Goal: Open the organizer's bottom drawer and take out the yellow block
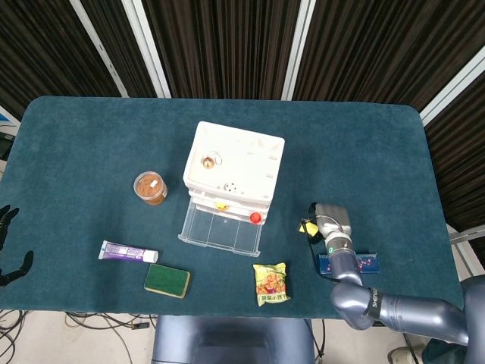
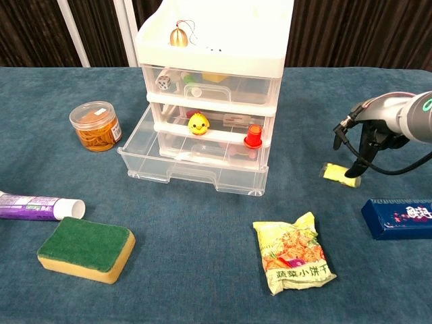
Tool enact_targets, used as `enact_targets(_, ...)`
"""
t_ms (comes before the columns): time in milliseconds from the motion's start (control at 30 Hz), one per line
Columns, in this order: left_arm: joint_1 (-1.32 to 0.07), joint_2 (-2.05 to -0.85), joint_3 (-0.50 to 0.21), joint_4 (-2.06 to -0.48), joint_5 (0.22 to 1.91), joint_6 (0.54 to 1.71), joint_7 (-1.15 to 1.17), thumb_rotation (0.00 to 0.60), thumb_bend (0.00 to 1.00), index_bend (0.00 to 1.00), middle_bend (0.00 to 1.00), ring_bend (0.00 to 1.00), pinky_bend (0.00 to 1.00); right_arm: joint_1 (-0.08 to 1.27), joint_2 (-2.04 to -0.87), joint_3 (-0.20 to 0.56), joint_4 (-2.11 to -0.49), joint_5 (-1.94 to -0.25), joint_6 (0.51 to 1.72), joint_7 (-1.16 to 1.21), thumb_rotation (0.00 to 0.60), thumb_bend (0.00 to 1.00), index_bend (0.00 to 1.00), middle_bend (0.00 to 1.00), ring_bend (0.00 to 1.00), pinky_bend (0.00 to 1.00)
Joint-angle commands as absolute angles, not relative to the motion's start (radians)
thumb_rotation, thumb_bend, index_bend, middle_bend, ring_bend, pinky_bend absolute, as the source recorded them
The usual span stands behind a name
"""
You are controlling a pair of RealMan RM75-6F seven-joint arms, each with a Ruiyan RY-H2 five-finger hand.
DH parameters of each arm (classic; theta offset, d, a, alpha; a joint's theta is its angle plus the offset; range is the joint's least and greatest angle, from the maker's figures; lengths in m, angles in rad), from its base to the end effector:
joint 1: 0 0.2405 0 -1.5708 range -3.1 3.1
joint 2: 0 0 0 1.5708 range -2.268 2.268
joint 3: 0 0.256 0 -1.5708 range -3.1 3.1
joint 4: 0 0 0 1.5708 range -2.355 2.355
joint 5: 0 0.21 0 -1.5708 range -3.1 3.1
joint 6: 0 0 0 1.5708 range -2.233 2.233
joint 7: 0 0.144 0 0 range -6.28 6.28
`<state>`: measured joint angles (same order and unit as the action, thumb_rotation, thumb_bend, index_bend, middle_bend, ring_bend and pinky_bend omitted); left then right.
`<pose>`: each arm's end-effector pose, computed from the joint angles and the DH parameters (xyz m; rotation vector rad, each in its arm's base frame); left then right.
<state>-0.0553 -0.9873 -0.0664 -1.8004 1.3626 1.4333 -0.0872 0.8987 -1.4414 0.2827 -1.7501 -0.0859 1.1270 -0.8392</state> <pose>-0.3065 0.1717 0.1844 -1.2223 -1.1092 -0.9107 -0.1572 -0.3450 0.0101 1.5239 -1.3535 0.4048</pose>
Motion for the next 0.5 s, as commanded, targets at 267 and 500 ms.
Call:
enact_targets(267,-0.055,-0.989,-0.067,-1.799,1.364,1.435,-0.083,0.6,0.4,0.03,0.0,0.0,0.01,0.824,-1.252,0.317,-1.958,-0.205,1.214,-0.723,0.6,0.26,0.29,0.85,0.97,1.0)
enact_targets(500,-0.056,-0.991,-0.066,-1.801,1.367,1.437,-0.075,0.6,0.4,0.03,0.0,0.0,0.01,0.651,-1.053,0.346,-2.073,-0.348,1.189,-0.465,0.6,0.25,0.24,0.58,0.73,0.66)
